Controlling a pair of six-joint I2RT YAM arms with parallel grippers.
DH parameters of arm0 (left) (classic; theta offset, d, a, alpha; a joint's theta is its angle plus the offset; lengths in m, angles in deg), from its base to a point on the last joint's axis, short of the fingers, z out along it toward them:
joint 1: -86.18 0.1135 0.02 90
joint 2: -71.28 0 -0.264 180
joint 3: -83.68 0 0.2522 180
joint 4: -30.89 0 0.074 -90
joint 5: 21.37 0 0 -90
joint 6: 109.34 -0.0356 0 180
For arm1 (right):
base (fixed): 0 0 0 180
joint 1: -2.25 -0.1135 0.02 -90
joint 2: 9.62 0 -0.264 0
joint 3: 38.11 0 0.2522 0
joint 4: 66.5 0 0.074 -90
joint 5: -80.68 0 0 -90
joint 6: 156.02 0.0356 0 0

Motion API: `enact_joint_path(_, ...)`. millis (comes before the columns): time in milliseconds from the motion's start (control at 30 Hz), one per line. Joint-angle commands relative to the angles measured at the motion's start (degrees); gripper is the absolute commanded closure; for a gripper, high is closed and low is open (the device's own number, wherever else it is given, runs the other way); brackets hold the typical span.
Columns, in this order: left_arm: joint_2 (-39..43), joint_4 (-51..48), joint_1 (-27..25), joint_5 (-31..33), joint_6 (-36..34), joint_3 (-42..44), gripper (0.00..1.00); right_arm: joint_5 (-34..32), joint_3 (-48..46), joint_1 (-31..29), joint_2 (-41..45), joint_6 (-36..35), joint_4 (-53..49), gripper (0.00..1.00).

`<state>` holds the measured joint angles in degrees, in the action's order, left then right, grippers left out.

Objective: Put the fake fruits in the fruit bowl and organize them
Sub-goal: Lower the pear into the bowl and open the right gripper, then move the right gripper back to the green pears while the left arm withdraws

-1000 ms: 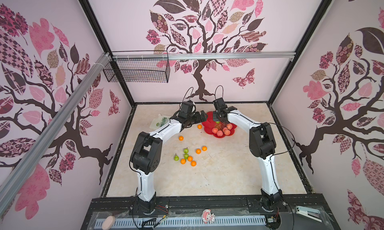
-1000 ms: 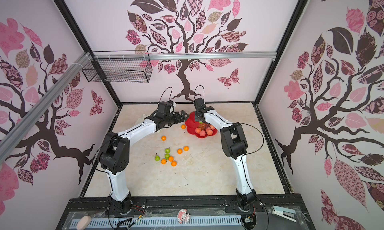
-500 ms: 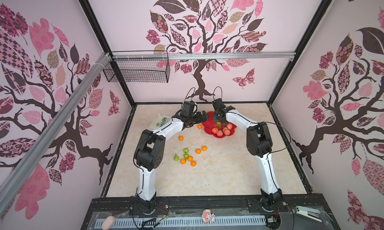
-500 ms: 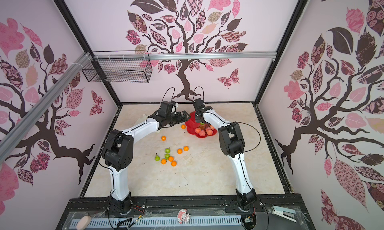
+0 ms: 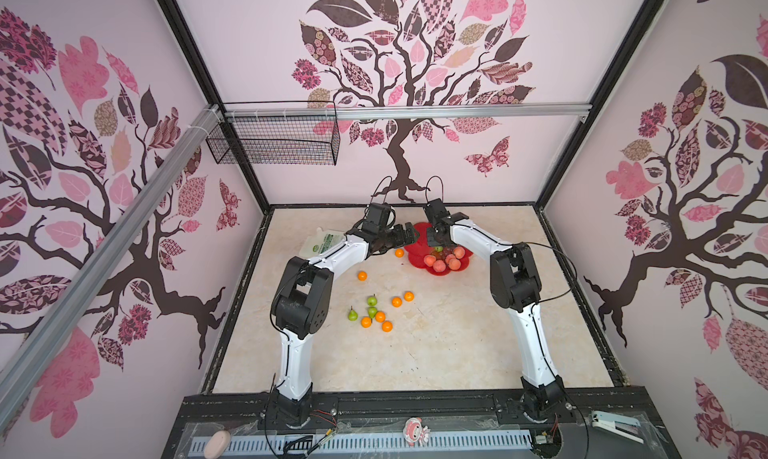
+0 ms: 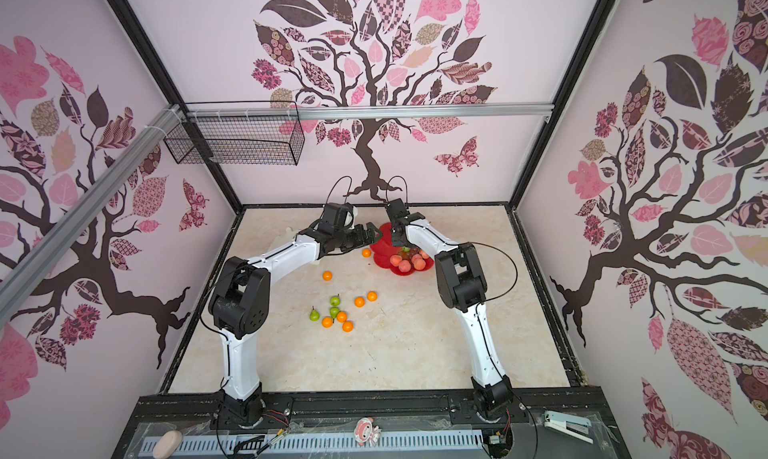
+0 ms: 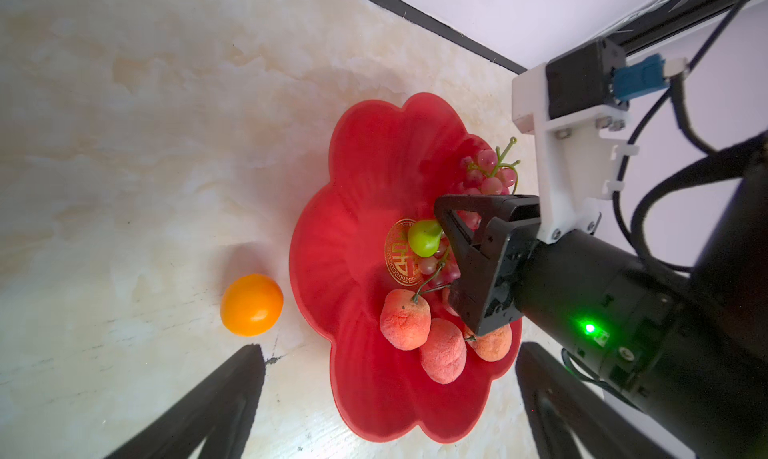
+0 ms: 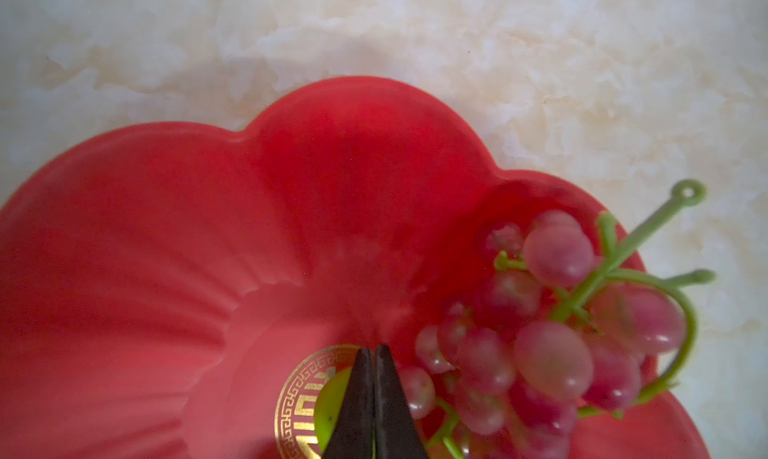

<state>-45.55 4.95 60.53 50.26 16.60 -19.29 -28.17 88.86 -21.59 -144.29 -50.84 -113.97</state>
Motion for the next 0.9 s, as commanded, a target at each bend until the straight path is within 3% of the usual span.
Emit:
enact_joint_path(0, -0.04, -0.33, -0.26, -0.7, -0.23, -2.84, 0.02, -0.86, 2.06, 0.28, -0.62, -0.39, -1.56, 0.96)
enact_joint_path(367, 7.18, -3.22, -0.52, 0.65, -0.36, -0.11, 0.02, 1.25, 2.81, 0.28, 8.05, 1.03, -2.06, 0.73)
enact_joint_path(633, 16.97, -6.69, -0.92, 3.48, -0.36, 6.64, 0.02, 3.08, -2.28, 0.2, 17.36, 3.68, -1.63, 0.68)
enact_joint_path(867, 28.92, -12.51, -1.03, 8.21, 1.59, 16.28, 0.02, 8.78, -16.18, -1.57, 29.19, 7.0, 3.88, 0.67)
